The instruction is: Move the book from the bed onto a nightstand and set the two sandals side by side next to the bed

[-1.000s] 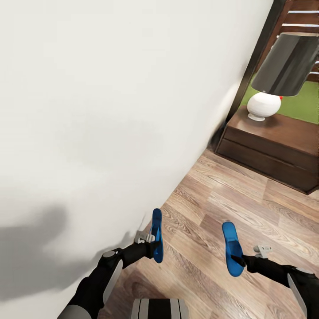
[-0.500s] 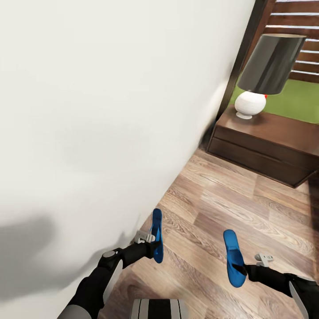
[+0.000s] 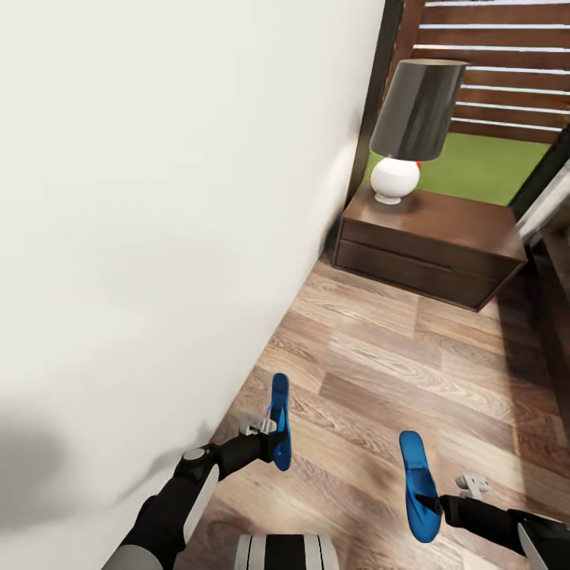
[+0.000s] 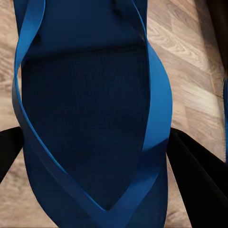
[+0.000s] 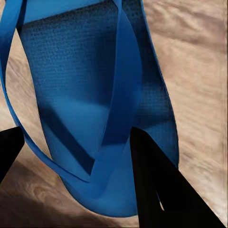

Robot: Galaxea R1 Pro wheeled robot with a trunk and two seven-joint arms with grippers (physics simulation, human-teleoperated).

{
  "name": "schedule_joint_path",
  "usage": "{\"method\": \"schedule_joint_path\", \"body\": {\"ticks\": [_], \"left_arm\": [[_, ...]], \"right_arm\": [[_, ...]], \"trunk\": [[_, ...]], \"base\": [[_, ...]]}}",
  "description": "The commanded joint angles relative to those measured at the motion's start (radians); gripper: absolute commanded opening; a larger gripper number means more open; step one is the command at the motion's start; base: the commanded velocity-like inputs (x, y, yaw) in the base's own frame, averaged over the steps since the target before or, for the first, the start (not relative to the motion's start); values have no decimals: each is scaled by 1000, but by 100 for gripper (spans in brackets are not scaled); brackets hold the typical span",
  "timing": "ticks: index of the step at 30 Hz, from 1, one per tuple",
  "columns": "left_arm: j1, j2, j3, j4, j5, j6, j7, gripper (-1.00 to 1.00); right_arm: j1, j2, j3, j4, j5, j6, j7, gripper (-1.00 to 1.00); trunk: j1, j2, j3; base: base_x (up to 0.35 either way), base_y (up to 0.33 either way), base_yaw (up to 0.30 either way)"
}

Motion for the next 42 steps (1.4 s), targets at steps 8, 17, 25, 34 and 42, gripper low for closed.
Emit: {"method": "schedule_joint_path", "body": {"ticks": [8,17,25,34,42], "left_arm": [[2,49,5,32,13,10,-27,-100],[2,89,24,191,7,1,-143,-100],[2,96,24,262,6,-33,-137,-100],[2,95,24,275,7,-62,-134,-100],[2,94,23,301,11,-62,-132,-100]], "right_arm": [[-1,1,-6,49,0,1,1,-100],[0,1,-6,120,-38,-8,-1,-100],[1,1,-6,160,-40,-18,-2,-100],[1,1,-6,162,-40,-26,-4,-100],[1,2,-5,164,-39,-55,-4,-100]], "trunk": [[0,0,3],[0,0,7],[0,0,10],[0,0,13],[0,0,13]], "base": [[0,0,-300],[0,0,-300],[0,0,-300],[0,0,-231],[0,0,-12]]}}
